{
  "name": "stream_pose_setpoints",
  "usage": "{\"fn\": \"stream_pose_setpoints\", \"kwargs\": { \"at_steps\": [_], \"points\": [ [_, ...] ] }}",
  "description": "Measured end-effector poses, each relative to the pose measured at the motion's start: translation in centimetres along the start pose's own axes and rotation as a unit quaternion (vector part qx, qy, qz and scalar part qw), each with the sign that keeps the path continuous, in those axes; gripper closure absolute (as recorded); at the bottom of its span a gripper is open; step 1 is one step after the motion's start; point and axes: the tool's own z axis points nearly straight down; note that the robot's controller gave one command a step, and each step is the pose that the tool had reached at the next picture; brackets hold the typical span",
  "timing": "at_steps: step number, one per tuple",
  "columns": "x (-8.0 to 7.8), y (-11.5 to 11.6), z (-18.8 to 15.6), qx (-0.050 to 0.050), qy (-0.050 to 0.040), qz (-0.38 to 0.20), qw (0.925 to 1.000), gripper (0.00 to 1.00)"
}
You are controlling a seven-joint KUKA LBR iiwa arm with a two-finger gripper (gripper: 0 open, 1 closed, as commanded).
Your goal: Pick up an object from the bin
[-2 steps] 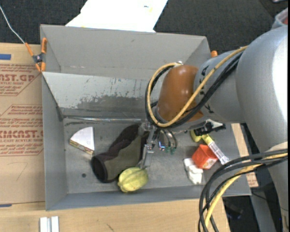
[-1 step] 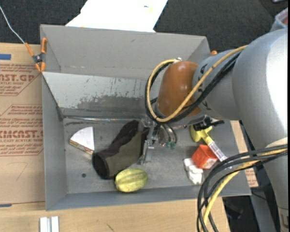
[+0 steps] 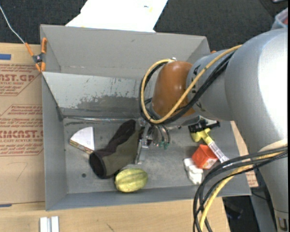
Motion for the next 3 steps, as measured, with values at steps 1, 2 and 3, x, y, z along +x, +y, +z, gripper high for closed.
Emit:
{"fn": "stream_pose_setpoints", "kwargs": {
  "at_steps": [1,2,3],
  "points": [
    [0.46,2.27,0.01,0.0,0.0005,0.0,1.0,0.0],
    [-0.2,1.96,-0.02,-0.001,-0.0029,0.015,0.9999,1.0],
    [-0.2,1.96,-0.02,-0.001,-0.0029,0.015,0.9999,1.0]
  ]
}}
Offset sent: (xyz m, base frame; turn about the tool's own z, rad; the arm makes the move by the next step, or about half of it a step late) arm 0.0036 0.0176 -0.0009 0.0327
